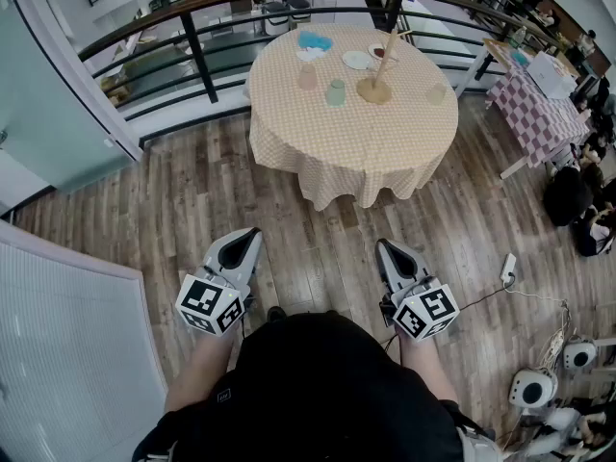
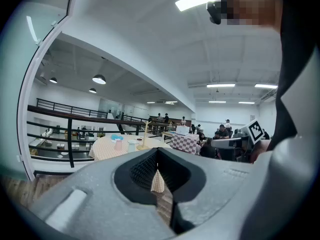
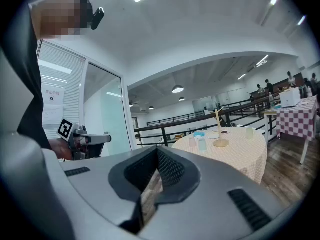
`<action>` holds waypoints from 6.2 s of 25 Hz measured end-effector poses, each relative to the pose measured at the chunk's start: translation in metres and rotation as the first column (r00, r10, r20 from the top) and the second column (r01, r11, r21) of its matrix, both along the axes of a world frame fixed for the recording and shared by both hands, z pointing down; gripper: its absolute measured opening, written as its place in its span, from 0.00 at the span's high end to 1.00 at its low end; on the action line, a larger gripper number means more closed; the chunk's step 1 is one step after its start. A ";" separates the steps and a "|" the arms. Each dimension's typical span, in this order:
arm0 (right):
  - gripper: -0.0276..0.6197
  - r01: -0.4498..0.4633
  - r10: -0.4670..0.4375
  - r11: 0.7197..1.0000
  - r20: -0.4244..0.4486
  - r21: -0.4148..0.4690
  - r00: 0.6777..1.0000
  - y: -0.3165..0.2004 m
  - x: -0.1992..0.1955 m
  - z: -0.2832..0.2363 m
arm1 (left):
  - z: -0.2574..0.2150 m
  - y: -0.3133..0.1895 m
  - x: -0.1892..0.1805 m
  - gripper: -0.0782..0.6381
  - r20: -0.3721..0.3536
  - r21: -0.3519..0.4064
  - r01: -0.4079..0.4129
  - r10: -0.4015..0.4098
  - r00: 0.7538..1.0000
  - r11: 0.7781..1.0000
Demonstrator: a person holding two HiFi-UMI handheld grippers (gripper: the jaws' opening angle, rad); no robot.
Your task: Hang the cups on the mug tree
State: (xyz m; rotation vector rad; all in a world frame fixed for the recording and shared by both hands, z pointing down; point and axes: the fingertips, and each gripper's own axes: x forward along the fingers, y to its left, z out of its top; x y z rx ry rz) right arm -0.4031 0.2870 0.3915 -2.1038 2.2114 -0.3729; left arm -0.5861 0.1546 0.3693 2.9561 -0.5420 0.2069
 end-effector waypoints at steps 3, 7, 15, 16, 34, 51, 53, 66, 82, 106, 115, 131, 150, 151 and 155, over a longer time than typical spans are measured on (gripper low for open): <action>0.94 0.004 -0.004 1.000 0.001 -0.003 1.000 0.004 0.003 0.003 | 0.003 0.005 0.005 0.88 0.006 -0.004 -0.002 0.002 1.000 1.000; 0.94 0.010 -0.010 1.000 0.005 -0.003 1.000 0.009 0.011 0.003 | 0.003 0.010 0.015 0.88 0.017 -0.004 -0.003 0.003 1.000 1.000; 0.94 0.031 -0.032 0.999 0.044 0.018 0.999 0.026 0.034 0.004 | -0.001 0.030 0.042 0.88 0.027 0.010 -0.002 0.002 1.000 1.000; 0.94 0.041 -0.042 0.999 0.053 0.026 0.998 0.028 0.037 0.005 | -0.001 0.033 0.045 0.88 0.028 0.013 0.001 -0.002 1.000 1.000; 0.93 0.071 -0.072 0.997 0.113 0.012 0.991 0.035 0.101 0.026 | 0.005 0.020 0.120 0.88 0.048 0.014 0.012 -0.013 0.999 1.000; 0.93 -0.014 0.017 1.000 0.126 -0.024 0.992 -0.121 0.191 0.021 | 0.010 -0.149 0.199 0.88 -0.001 0.009 -0.051 0.051 0.999 0.999; 0.93 -0.012 0.017 0.999 0.131 -0.038 0.991 -0.142 0.195 0.021 | 0.008 -0.169 0.204 0.88 -0.007 0.008 -0.059 0.059 0.998 0.998; 0.93 0.023 -0.007 0.994 0.159 -0.103 0.987 -0.220 0.211 0.047 | 0.032 -0.241 0.247 0.88 0.000 -0.026 -0.097 0.097 0.995 0.995; 0.93 0.113 -0.099 0.991 0.186 -0.065 0.977 -0.284 0.348 0.048 | 0.043 -0.287 0.380 0.88 0.047 -0.077 -0.060 0.063 0.997 0.995; 0.93 0.208 -0.147 0.958 0.287 -0.197 0.947 -0.373 0.361 0.098 | 0.142 -0.384 0.471 0.62 0.496 -0.040 -0.380 0.349 0.795 0.924; 0.93 0.201 -0.108 0.948 0.346 -0.246 0.932 -0.362 0.367 0.133 | 0.207 -0.400 0.496 0.45 0.668 -0.135 -0.448 0.415 0.617 0.884; 0.93 0.140 -0.015 0.943 0.381 -0.301 0.924 -0.343 0.388 0.156 | 0.288 -0.416 0.528 0.42 0.793 -0.226 -0.446 0.429 0.432 0.866; 0.93 0.134 -0.022 0.944 0.345 -0.303 0.938 -0.341 0.404 0.146 | 0.267 -0.417 0.521 0.45 0.773 -0.239 -0.360 0.401 0.492 0.902; 0.93 0.149 -0.039 0.943 0.345 -0.298 0.938 -0.343 0.405 0.144 | 0.261 -0.415 0.521 0.45 0.770 -0.233 -0.352 0.393 0.502 0.906; 0.93 0.208 -0.111 0.942 0.341 -0.262 0.933 -0.349 0.412 0.137 | 0.234 -0.403 0.525 0.45 0.773 -0.198 -0.339 0.359 0.523 0.920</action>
